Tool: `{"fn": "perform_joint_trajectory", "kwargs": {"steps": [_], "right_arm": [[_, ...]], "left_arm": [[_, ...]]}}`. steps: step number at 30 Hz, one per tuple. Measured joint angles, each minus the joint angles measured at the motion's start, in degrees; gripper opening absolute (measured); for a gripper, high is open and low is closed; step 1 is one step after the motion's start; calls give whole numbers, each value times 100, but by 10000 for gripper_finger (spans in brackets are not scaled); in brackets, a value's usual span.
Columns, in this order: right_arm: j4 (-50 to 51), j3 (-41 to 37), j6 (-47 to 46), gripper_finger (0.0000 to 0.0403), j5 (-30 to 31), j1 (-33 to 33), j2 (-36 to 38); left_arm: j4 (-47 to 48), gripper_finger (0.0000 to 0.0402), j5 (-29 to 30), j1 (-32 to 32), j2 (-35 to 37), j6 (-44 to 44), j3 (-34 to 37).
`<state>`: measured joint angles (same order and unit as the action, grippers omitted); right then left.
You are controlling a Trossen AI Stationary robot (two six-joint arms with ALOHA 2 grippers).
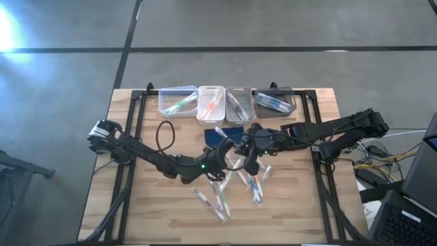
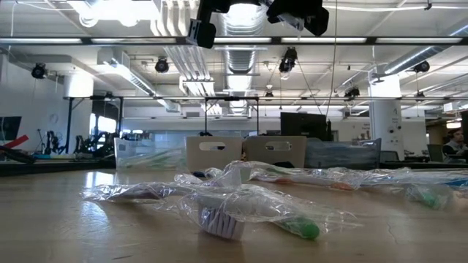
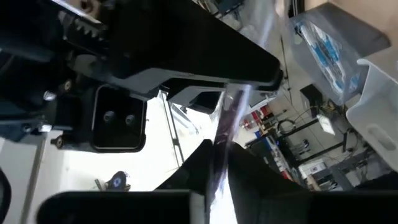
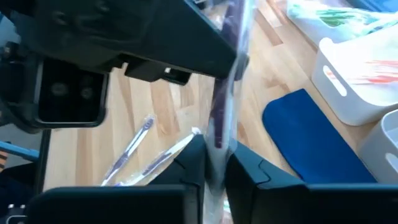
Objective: Pick & Place Toothbrushes
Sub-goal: Put the violet toothbrush into the gray bin
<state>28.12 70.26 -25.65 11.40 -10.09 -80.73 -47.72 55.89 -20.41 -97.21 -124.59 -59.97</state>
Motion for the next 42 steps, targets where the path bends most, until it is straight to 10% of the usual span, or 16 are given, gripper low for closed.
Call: {"fn": "perform_joint_trajectory", "kwargs": {"steps": [11,24,42], "right_arm": [[42,2,48,25,114,4,6],[811,11,134,23,954,6,470],[959,21,379,24,1291,560,846]], "left_arm": [[19,134,-103,-31,0,1061,7],[75,147,981,-38,38,2356,218],[112,147,159,-21,2339,6172,2936]]}}
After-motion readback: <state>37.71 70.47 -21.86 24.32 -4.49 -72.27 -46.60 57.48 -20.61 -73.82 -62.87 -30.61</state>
